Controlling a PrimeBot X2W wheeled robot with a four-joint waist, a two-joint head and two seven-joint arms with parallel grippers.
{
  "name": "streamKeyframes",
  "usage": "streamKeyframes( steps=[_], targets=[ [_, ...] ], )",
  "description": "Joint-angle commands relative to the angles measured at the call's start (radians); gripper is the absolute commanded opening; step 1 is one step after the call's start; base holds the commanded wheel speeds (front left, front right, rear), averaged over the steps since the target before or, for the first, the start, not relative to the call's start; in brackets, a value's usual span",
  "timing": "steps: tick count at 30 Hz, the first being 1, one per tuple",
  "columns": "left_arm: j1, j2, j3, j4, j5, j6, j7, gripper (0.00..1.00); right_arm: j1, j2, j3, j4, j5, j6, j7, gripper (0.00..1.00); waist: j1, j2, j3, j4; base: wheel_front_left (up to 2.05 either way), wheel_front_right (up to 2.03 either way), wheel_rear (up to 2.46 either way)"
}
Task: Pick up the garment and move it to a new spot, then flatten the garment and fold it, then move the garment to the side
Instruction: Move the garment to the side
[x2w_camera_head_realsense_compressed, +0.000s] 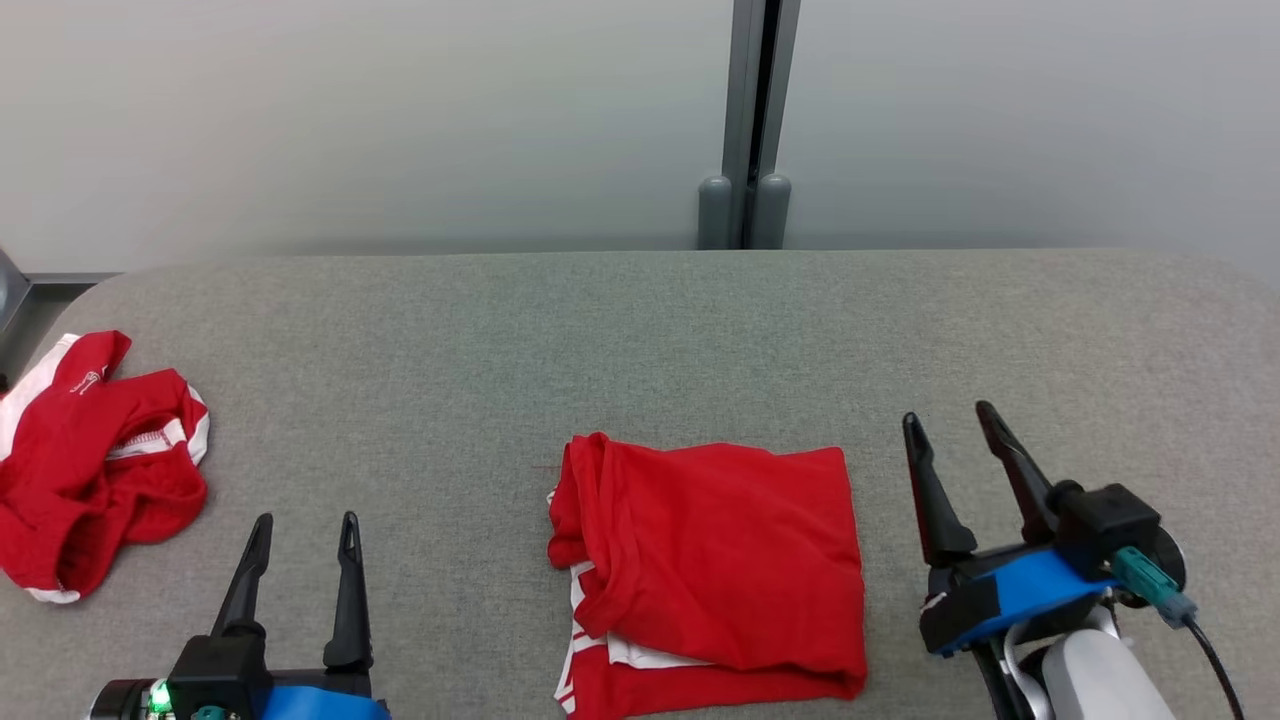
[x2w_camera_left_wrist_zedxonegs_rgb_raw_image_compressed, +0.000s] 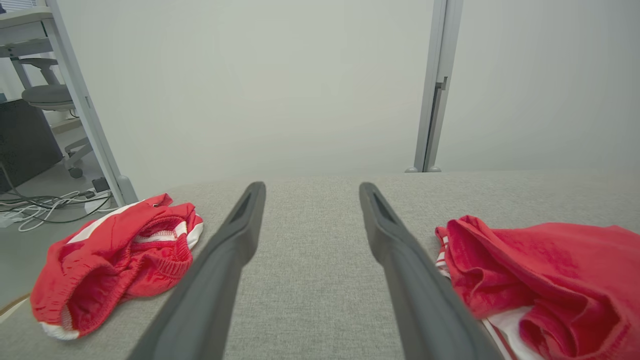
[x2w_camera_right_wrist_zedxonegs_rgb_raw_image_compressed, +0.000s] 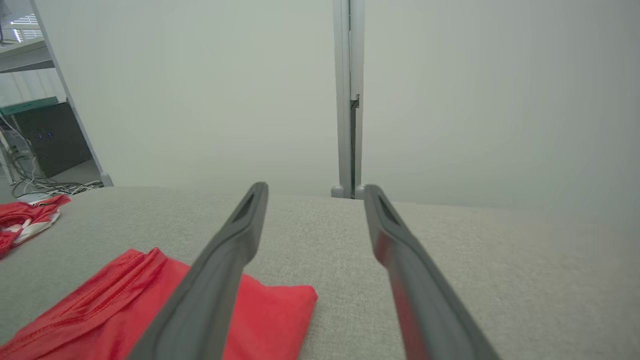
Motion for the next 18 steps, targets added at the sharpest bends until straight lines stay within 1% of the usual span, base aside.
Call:
streamKeyframes(
  steps=[1, 5, 9, 14, 18],
  targets=[
    [-0.021, 0.002, 0.000, 0.000, -0.002, 0.003, -0.004, 1.00, -0.033, 0.000, 0.019, 0.033, -0.007, 0.000, 0.003, 1.00, -0.0001, -0.0001, 0.011, 0.009, 0.00, 0.00, 0.00],
    [-0.038, 0.000, -0.005, 0.002, -0.006, 0.001, -0.004, 1.00, -0.091, -0.001, 0.049, 0.114, 0.000, 0.000, 0.006, 1.00, -0.0001, -0.0001, 0.033, 0.027, 0.00, 0.00, 0.00],
    [-0.048, -0.002, -0.009, -0.002, -0.009, 0.002, -0.004, 1.00, -0.120, -0.001, 0.059, 0.202, 0.003, 0.000, 0.005, 1.00, -0.0001, -0.0001, 0.054, 0.041, 0.00, 0.00, 0.00],
    [-0.061, -0.005, -0.014, -0.004, -0.012, 0.004, -0.004, 1.00, -0.138, -0.001, 0.077, 0.320, 0.006, 0.000, 0.003, 1.00, -0.0001, -0.0001, 0.082, 0.053, 0.00, 0.00, 0.00],
    [-0.072, -0.008, -0.016, -0.004, -0.017, 0.005, -0.004, 1.00, -0.150, -0.001, 0.088, 0.396, 0.030, 0.000, -0.001, 1.00, -0.0001, -0.0001, 0.101, 0.057, 0.00, 0.00, 0.00]
  ],
)
